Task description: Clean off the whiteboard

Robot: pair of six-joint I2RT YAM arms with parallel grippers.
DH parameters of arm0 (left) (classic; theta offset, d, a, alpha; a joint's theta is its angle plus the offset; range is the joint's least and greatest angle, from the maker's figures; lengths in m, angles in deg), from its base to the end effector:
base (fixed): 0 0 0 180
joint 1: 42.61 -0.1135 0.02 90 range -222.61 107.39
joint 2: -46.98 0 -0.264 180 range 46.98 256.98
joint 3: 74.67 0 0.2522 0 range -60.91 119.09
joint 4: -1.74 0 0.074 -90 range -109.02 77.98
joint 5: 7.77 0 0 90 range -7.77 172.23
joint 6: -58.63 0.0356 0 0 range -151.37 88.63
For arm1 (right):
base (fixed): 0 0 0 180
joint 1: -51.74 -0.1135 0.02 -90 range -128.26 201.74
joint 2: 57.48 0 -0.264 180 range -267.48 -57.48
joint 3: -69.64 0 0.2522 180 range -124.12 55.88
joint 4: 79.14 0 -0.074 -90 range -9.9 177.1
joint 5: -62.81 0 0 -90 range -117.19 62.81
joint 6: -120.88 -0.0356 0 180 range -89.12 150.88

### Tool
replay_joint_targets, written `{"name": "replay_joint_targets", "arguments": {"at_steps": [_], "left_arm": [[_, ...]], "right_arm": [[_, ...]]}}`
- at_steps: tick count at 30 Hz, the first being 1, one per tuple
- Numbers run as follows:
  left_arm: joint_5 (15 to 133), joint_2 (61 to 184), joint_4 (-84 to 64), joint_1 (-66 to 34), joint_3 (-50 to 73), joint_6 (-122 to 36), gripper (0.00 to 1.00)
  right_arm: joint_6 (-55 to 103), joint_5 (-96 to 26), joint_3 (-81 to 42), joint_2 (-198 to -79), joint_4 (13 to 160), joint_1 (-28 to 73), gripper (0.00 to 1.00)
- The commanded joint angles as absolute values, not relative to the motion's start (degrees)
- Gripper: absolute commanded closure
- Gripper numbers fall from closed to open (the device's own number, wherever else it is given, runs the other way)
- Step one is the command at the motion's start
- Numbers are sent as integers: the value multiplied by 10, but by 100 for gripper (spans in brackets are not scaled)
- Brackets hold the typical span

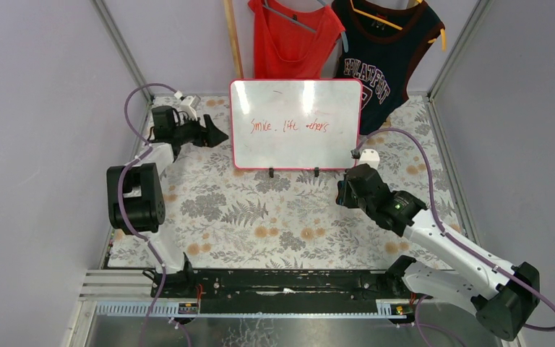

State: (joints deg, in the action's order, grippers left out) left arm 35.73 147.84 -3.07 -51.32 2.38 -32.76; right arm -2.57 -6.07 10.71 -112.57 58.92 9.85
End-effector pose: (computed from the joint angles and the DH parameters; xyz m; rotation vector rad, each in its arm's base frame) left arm 0.3864 0.0331 0.2238 0.3186 1.9551 -0.7503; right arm 0.1611 0.1273 0.2807 0.0371 2.2030 0.3288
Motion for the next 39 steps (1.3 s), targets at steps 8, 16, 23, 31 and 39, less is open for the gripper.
{"name": "replay_joint_targets", "arguments": {"at_steps": [8, 16, 23, 31, 39], "left_arm": [[173, 1564, -112, -534, 138, -295, 27], [155, 1600, -117, -541, 173, -285, 28], [103, 1637, -28, -560, 192, -359, 30], [48, 1669, 125, -570, 207, -500, 31], [-21, 1791, 796, -572, 266, -1118, 38]], "right_arm": [[-18, -37, 78, -1129, 587, 94, 100], [-17, -33, 67, -1135, 588, 94, 100], [-18, -31, 66, -1142, 586, 94, 100], [-23, -29, 63, -1151, 585, 94, 100], [-25, -34, 56, -1163, 587, 94, 100]]}}
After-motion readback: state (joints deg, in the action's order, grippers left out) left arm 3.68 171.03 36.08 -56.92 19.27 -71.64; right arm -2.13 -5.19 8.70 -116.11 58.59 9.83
